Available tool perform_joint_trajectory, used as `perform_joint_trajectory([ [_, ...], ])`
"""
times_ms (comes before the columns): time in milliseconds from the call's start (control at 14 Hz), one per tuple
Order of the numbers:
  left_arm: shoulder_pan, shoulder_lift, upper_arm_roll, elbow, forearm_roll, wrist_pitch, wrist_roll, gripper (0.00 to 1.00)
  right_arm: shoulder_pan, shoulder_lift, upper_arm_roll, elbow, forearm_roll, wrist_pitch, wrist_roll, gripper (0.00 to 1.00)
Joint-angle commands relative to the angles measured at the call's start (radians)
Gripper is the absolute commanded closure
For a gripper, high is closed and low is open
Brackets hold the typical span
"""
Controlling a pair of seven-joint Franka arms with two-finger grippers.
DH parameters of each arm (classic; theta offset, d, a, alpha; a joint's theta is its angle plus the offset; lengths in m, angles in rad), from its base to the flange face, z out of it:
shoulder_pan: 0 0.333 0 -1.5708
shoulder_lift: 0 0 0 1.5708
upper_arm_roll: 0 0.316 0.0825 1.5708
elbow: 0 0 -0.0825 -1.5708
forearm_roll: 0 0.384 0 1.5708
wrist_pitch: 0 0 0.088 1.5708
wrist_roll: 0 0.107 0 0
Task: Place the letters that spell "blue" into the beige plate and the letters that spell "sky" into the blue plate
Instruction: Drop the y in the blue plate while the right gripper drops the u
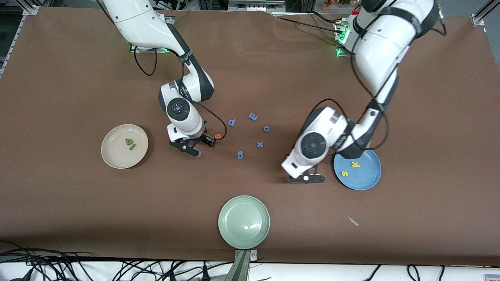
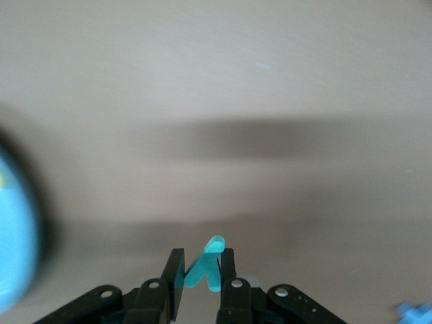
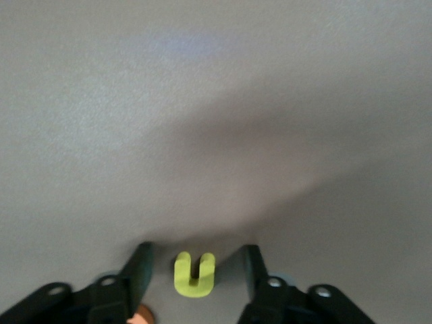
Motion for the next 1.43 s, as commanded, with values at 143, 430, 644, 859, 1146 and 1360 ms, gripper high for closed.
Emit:
perform_joint_trajectory([
  [143, 0.137, -0.065, 0.001, -0.03, -0.026, -0.106, 0.227, 0.83, 0.007, -0.025, 0.003, -0.033, 0.007, 0.015, 0.008, 0.76],
  [430, 0.219, -0.053, 0.001, -0.088, -0.012, -0.09, 0.309, 0.76, 0.005, -0.037, -0.003, -0.019, 0.007, 0.0, -0.051, 1.0],
  [644, 0.233, -0.038, 0.001, -0.111, -0.024, -0.056, 0.307, 0.22, -0.005, -0.097, -0.075, 0.0, 0.008, -0.159, -0.2, 1.0],
  [859, 0.239, -0.054, -0.002, -0.093, -0.026, -0.066, 0.306, 0.0, -0.004, -0.161, -0.191, 0.0, 0.01, -0.303, -0.469, 1.0],
  [1146, 0.249, -0.212, -0.022, -0.108, -0.035, -0.124, 0.31, 0.0, -0.005, -0.158, -0.354, -0.017, 0.011, -0.376, -0.784, 1.0],
  [1360, 0.257, -0.35, -0.022, -0.093, -0.047, -0.128, 0.307, 0.0, -0.112, -0.114, -0.384, -0.014, 0.013, -0.356, -0.945, 1.0],
])
